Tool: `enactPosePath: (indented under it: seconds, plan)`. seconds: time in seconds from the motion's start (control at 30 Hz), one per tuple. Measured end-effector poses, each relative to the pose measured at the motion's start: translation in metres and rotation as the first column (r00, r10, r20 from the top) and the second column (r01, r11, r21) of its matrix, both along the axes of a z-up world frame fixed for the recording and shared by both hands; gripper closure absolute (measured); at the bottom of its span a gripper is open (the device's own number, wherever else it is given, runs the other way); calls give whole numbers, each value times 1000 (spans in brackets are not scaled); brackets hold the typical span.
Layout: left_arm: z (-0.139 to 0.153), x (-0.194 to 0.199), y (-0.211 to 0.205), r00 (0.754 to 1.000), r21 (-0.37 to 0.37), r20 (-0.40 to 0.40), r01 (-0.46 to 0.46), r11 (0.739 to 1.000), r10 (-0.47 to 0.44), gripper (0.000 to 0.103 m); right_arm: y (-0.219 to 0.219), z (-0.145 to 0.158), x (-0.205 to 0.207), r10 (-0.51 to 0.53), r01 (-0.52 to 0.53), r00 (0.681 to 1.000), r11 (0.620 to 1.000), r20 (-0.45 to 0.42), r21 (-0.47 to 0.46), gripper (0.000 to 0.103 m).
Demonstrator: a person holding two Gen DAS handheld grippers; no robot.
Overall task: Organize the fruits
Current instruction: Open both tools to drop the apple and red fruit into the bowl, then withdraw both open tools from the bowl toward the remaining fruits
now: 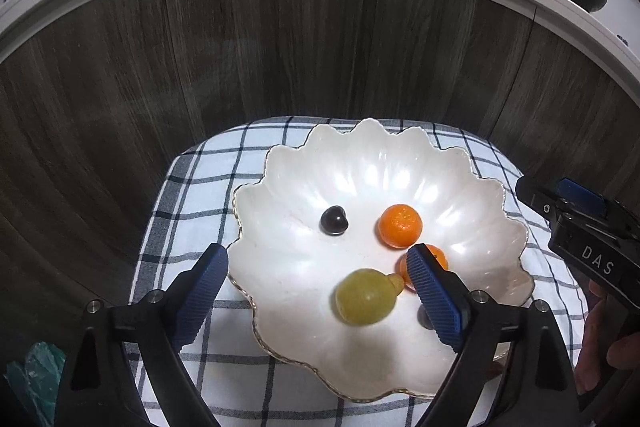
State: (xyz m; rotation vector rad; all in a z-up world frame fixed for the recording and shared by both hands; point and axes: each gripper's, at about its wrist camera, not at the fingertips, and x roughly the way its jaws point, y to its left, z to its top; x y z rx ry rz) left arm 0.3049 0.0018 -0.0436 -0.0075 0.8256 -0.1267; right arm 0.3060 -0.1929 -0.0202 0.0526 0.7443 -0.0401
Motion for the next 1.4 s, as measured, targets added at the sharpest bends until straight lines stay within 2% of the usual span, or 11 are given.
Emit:
enactPosePath:
  seconds: [0.67, 1.4]
  plan:
    - [27, -31, -12, 999, -14, 38, -33, 999, 33, 10, -16, 28, -30, -3, 3, 999, 1000, 50, -1, 31]
    - [18, -89, -41, 995, -17, 43, -90, 996, 91, 10, -33, 22, -77, 88, -87, 995, 996, 41, -37, 31]
